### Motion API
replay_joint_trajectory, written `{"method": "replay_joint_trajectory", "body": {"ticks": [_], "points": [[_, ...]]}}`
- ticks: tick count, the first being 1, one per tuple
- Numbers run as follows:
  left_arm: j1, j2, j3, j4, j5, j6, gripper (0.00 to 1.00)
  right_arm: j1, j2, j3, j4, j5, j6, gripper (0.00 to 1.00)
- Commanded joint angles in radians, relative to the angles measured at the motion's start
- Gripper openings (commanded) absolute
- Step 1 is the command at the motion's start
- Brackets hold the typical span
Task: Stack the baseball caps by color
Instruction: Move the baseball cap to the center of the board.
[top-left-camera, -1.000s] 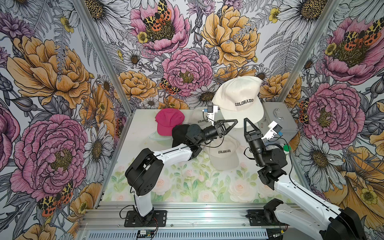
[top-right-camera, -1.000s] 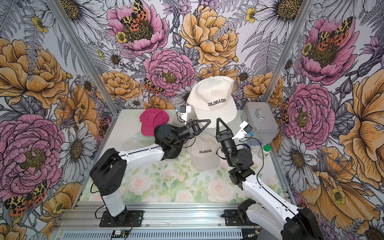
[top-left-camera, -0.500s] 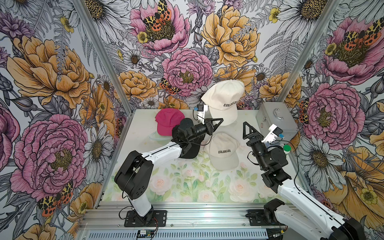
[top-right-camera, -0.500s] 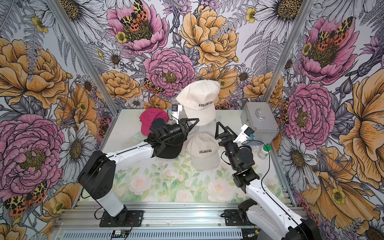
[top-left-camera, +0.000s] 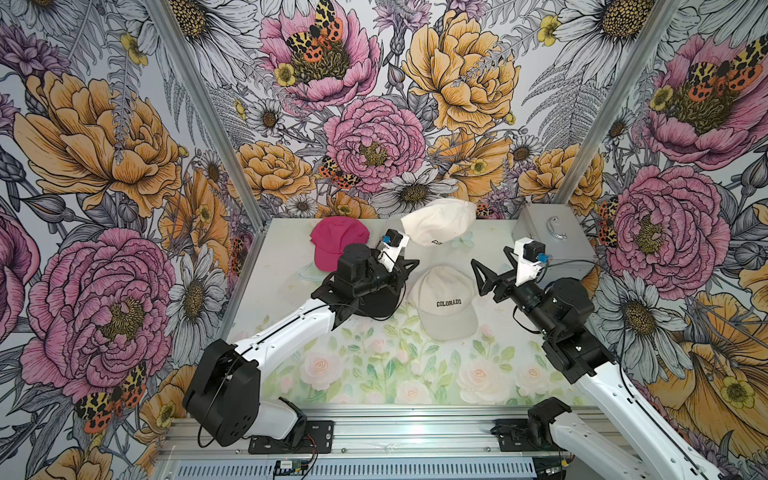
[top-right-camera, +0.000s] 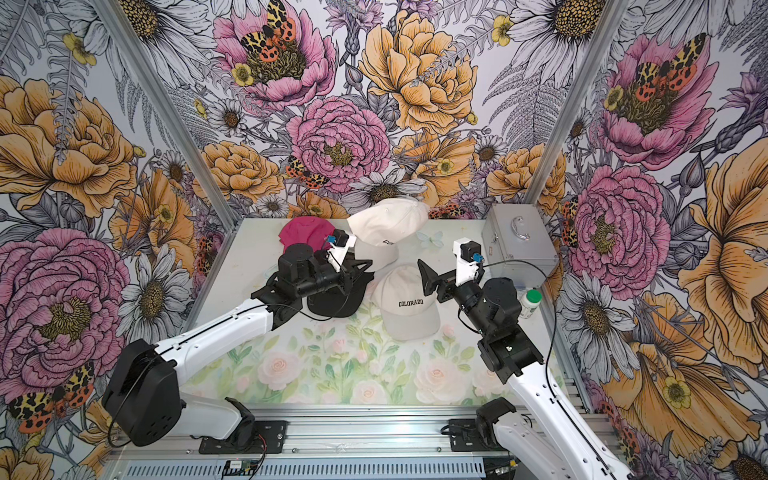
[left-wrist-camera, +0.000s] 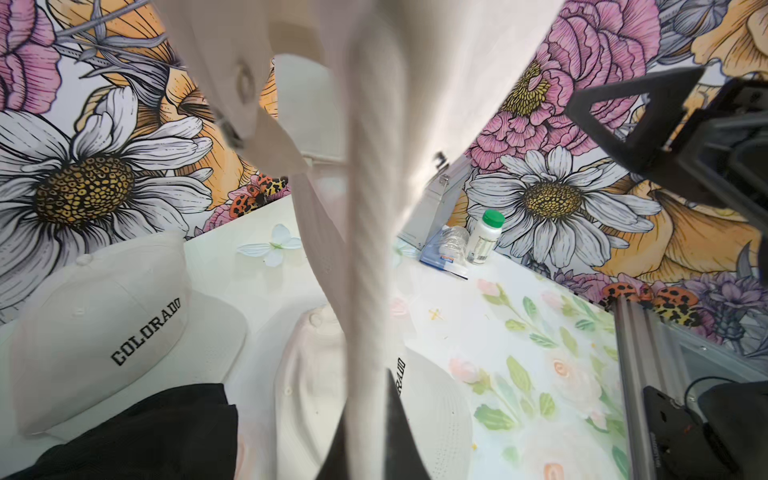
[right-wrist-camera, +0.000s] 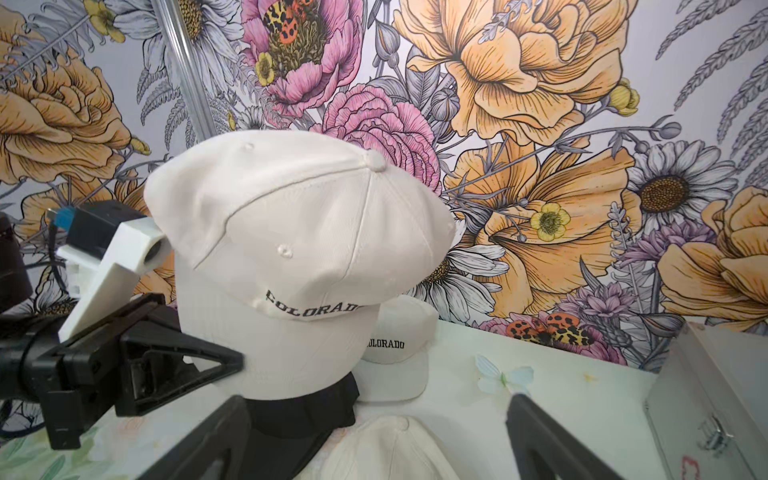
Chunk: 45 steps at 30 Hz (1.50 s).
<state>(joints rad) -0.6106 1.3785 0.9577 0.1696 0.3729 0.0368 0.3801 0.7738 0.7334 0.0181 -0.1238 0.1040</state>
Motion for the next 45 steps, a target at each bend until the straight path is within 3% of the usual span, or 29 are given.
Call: {"method": "replay_joint_trajectory", "body": {"ticks": [1, 9, 14, 18, 25, 31, 38, 45], "points": [[-0.024, -0.073, -0.058, -0.050, -0.084, 0.265, 0.00, 0.008, -0.031, 0.027, -0.052, -0.085, -0.198, 0.99], [-0.035, -0.194, -0.130, -0.050, -0.150, 0.498, 0.00, 0.008, -0.116, 0.083, -0.207, -0.340, -0.458, 0.99], [-0.043, -0.239, -0.163, -0.053, -0.152, 0.598, 0.00, 0.011, -0.077, 0.216, -0.475, -0.368, -0.626, 0.99], [-0.043, -0.235, -0.154, -0.063, -0.140, 0.677, 0.00, 0.012, -0.086, 0.230, -0.516, -0.343, -0.714, 0.96], [-0.042, -0.222, -0.088, -0.143, -0.003, 0.655, 0.00, 0.033, -0.037, 0.248, -0.600, -0.377, -0.904, 0.87], [-0.026, -0.207, -0.071, -0.171, -0.056, 0.664, 0.00, 0.035, 0.013, 0.294, -0.596, -0.254, -1.014, 0.86], [-0.017, -0.207, -0.069, -0.171, -0.020, 0.657, 0.00, 0.026, 0.053, 0.341, -0.594, -0.167, -1.056, 0.88], [-0.015, -0.194, -0.053, -0.165, 0.011, 0.632, 0.00, 0.018, 0.090, 0.347, -0.653, -0.383, -1.069, 0.88]]}}
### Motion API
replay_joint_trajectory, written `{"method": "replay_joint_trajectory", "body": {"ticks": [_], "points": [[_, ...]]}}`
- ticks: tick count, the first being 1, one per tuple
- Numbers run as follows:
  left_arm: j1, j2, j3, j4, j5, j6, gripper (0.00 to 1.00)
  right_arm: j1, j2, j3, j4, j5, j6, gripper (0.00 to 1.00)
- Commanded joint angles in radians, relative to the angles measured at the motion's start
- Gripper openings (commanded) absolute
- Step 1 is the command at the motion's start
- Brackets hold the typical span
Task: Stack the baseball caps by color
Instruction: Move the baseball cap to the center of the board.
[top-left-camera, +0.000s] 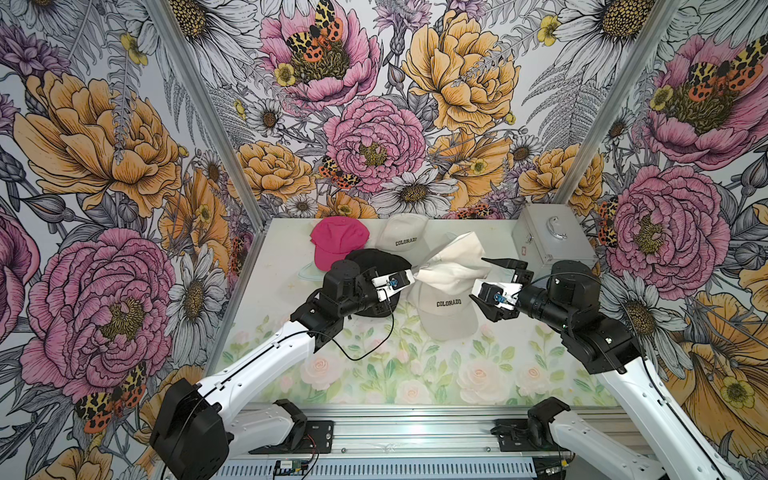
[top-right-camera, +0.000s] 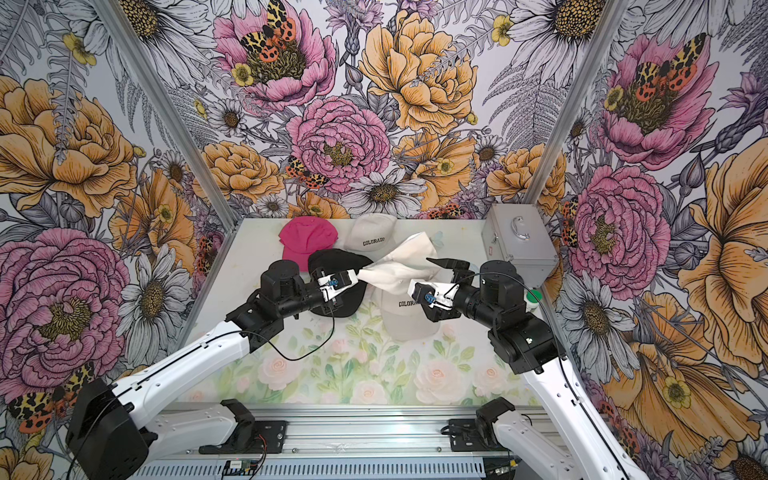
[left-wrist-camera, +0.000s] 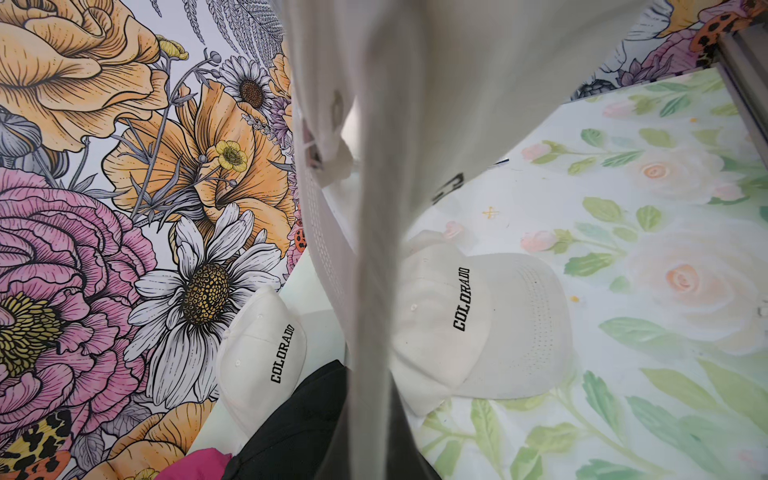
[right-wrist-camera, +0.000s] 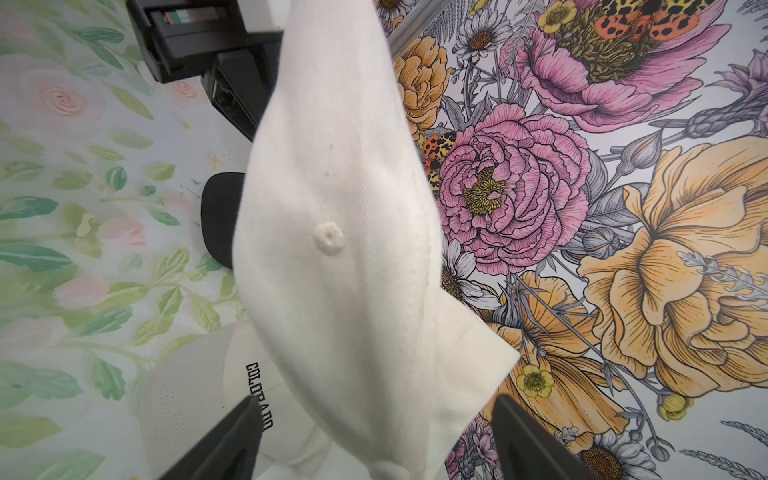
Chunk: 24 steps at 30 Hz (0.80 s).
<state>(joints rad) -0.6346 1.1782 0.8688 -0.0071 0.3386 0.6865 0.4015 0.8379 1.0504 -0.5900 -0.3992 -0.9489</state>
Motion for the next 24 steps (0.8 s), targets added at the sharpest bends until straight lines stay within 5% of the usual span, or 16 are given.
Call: {"method": "replay_joint_trajectory", "body": {"ticks": [1, 12, 24], "points": [[0.007, 0.006, 0.036, 0.014, 0.045, -0.023, 0.00, -0.004, 0.035, 0.030, -0.045, -0.121, -0.015, 0.88], [0.020, 0.031, 0.032, 0.040, -0.008, -0.044, 0.00, -0.004, 0.128, 0.070, -0.046, -0.195, -0.044, 0.83], [0.030, 0.013, 0.019, 0.042, -0.064, -0.050, 0.00, 0.001, 0.130, 0.095, -0.101, -0.321, -0.023, 0.50]]}}
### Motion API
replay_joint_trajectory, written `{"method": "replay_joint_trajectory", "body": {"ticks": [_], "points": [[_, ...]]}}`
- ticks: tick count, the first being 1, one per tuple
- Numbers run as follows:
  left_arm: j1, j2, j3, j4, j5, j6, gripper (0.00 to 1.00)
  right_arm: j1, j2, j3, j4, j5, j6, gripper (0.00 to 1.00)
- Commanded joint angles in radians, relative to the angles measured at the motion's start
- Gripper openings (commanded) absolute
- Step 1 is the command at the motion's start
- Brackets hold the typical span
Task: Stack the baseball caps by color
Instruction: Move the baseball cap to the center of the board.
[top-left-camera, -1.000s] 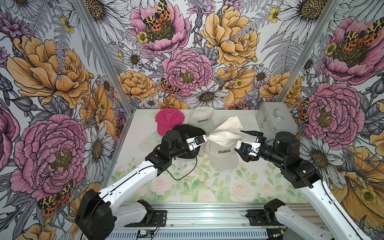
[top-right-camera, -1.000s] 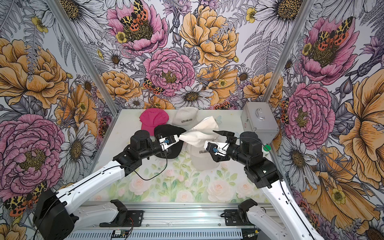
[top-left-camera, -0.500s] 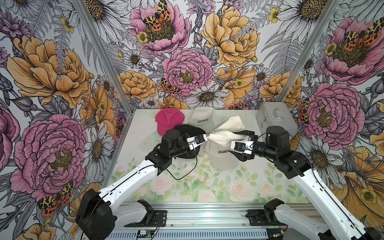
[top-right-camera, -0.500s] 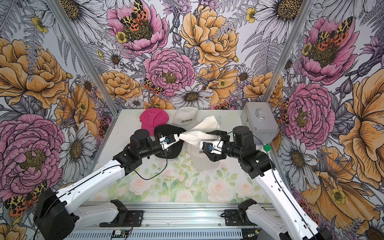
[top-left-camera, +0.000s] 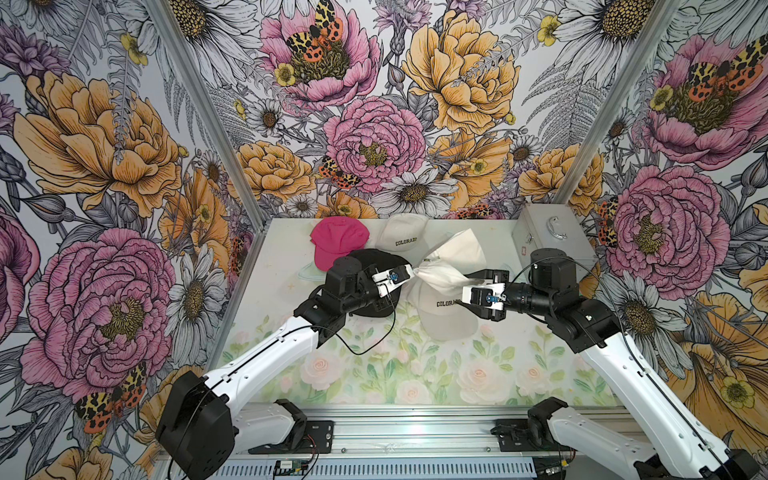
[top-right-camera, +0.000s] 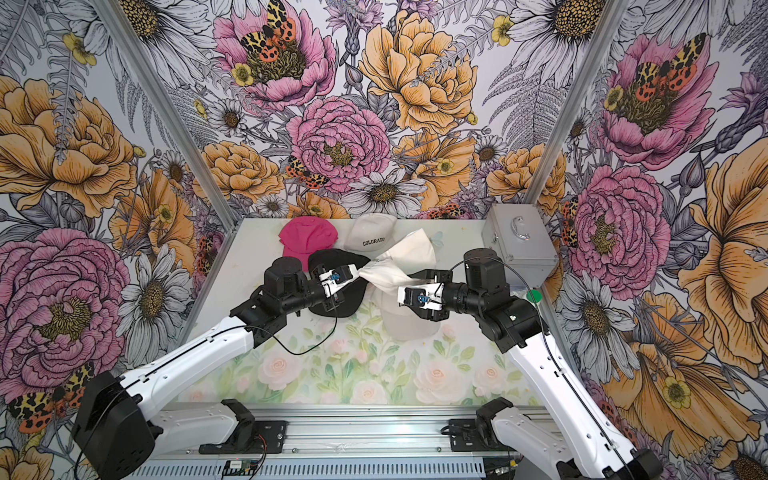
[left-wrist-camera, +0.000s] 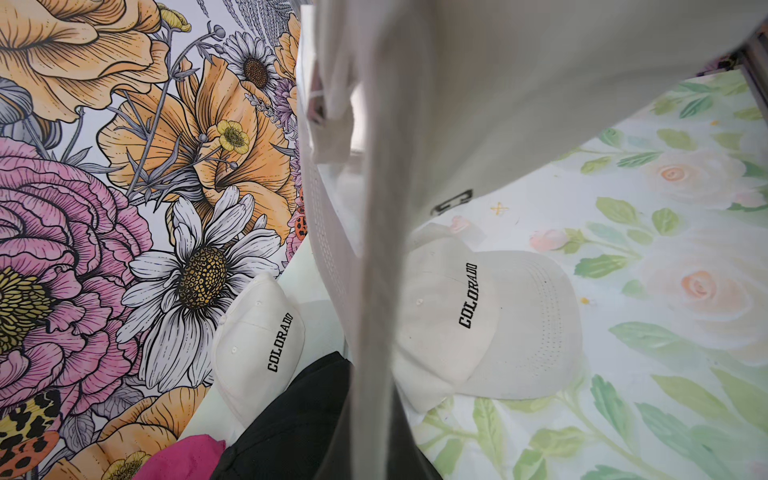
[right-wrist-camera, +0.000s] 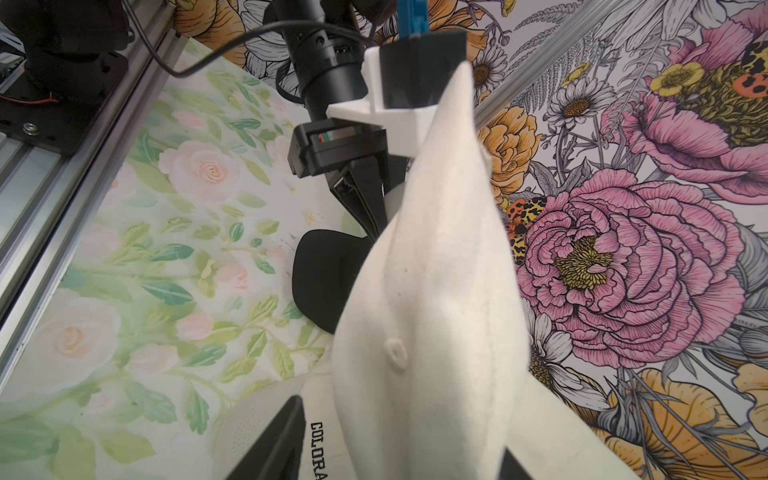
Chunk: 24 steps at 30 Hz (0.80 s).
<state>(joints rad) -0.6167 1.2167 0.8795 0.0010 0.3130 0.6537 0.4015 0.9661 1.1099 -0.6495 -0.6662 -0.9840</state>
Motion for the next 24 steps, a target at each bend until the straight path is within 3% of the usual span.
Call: {"method": "replay_joint_trajectory", "body": {"ticks": [1, 4, 8, 14, 18, 20, 24], "points": [[0.014, -0.027, 0.007, 0.034, -0.040, -0.018, 0.00, 0.000, 0.003, 0.036, -0.049, -0.055, 0.013, 0.47], [0.016, -0.028, 0.010, 0.038, -0.041, -0.028, 0.00, 0.001, 0.019, 0.033, -0.071, -0.059, 0.015, 0.36], [0.016, -0.015, 0.022, 0.046, -0.048, -0.036, 0.00, 0.001, 0.069, 0.069, -0.070, -0.070, 0.015, 0.01], [0.026, -0.026, 0.022, 0.061, -0.067, -0.045, 0.00, -0.002, 0.175, 0.216, -0.150, -0.137, -0.019, 0.00], [0.046, -0.027, 0.016, 0.078, -0.073, -0.133, 0.00, -0.013, 0.244, 0.236, -0.153, -0.348, -0.065, 0.00], [0.054, -0.043, -0.006, 0.078, -0.104, -0.162, 0.00, -0.009, 0.296, 0.270, -0.154, -0.418, -0.027, 0.00], [0.084, -0.097, -0.079, 0.104, -0.121, -0.212, 0.00, -0.005, 0.337, 0.320, -0.196, -0.374, -0.015, 0.00]]}}
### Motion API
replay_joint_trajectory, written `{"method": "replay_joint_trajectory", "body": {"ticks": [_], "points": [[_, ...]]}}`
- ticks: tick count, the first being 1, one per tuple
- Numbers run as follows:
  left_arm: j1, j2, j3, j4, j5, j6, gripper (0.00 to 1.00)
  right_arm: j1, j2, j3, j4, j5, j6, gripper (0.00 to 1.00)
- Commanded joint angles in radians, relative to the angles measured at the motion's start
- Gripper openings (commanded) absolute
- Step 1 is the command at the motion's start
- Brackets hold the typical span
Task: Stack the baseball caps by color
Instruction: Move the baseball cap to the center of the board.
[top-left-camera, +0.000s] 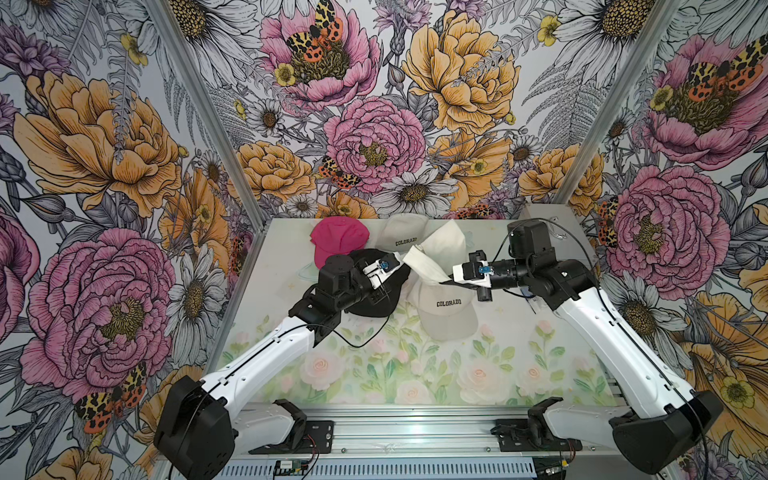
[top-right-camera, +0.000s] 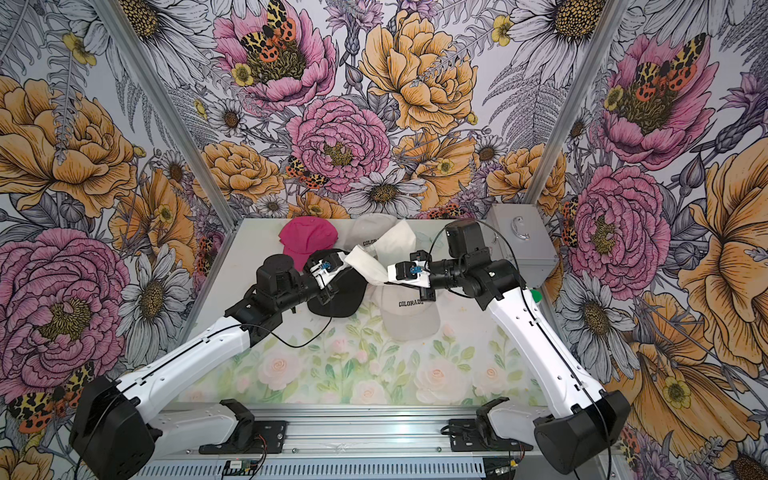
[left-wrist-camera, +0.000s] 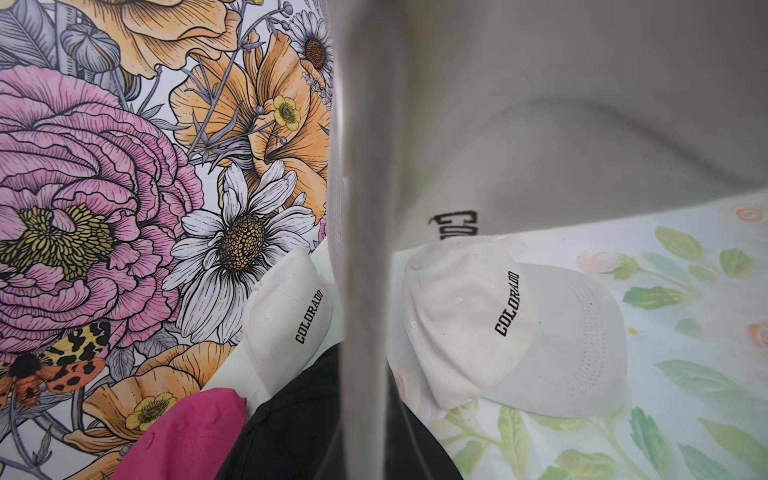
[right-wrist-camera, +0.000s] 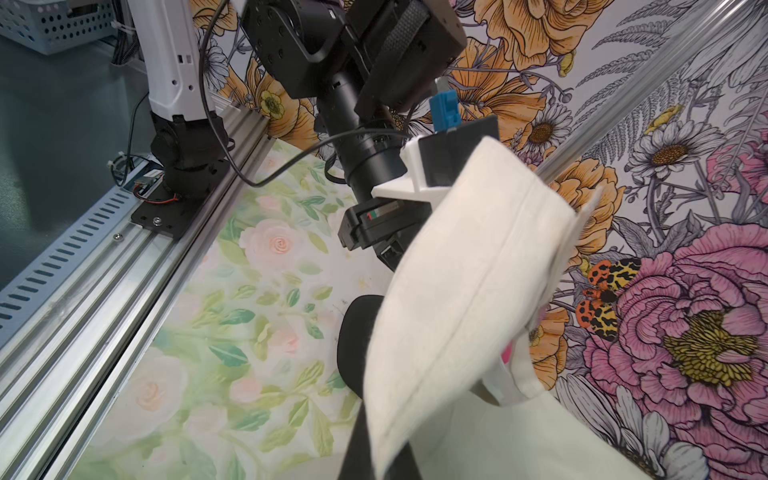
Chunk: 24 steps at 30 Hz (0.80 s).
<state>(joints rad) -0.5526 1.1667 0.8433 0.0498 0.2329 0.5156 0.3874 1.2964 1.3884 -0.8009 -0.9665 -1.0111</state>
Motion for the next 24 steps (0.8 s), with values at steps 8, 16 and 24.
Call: {"method": "replay_joint_trajectory", "body": {"ticks": [8, 16, 24], "points": [[0.029, -0.069, -0.047, 0.071, -0.093, -0.100, 0.26, -0.013, -0.008, 0.012, -0.045, -0.062, 0.005, 0.00], [0.008, -0.184, -0.105, 0.062, -0.187, -0.114, 0.93, -0.032, -0.005, 0.018, -0.044, 0.085, 0.076, 0.00], [-0.081, -0.231, -0.071, 0.002, -0.337, -0.295, 0.99, -0.003, -0.014, 0.007, -0.044, 0.300, 0.170, 0.00]]}}
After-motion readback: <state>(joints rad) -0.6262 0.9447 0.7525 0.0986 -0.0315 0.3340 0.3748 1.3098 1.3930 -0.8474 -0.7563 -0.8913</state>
